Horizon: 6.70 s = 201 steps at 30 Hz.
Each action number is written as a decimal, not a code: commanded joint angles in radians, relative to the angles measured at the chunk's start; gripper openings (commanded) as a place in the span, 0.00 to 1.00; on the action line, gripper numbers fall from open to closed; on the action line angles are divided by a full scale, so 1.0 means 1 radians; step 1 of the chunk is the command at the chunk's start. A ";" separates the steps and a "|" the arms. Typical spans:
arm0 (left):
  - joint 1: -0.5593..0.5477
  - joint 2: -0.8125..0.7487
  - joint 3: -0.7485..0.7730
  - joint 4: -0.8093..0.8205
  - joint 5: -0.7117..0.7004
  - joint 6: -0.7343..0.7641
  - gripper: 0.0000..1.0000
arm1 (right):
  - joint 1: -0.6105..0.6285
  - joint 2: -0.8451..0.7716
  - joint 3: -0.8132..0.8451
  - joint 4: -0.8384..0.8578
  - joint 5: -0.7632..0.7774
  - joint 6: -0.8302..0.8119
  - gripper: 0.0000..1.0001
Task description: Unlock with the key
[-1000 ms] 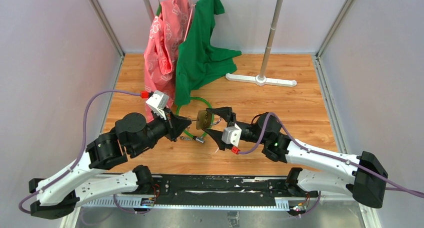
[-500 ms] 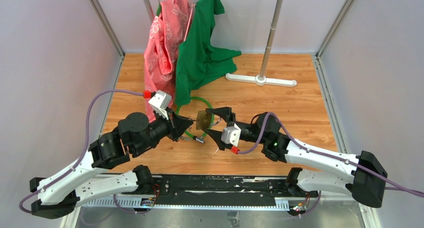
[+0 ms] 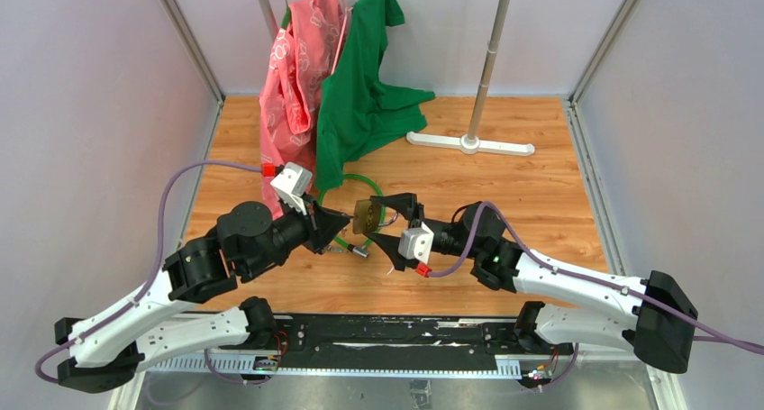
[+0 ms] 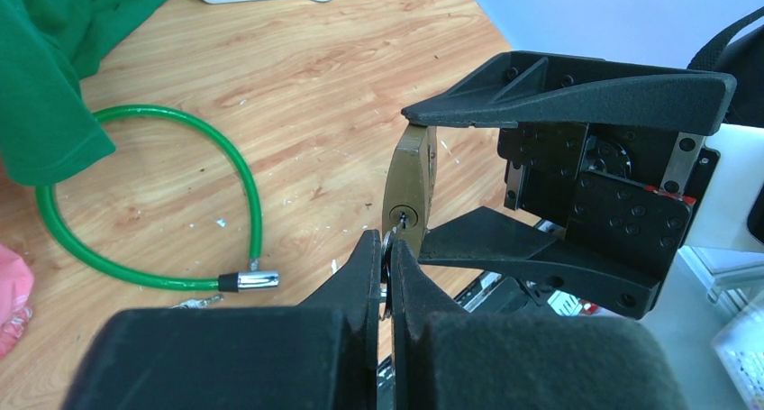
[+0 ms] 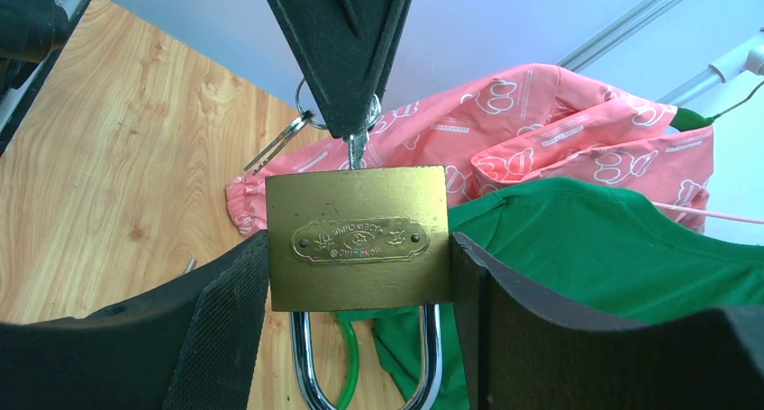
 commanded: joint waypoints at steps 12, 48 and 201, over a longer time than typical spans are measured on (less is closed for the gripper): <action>0.006 0.009 -0.066 0.044 0.013 -0.029 0.00 | 0.029 -0.027 0.016 0.137 -0.050 0.021 0.00; 0.006 0.051 -0.156 0.165 0.083 0.102 0.00 | 0.046 -0.037 0.054 0.024 0.019 0.182 0.00; 0.207 0.101 -0.043 0.076 0.216 0.132 0.00 | 0.045 -0.292 -0.065 -0.399 0.360 0.421 0.90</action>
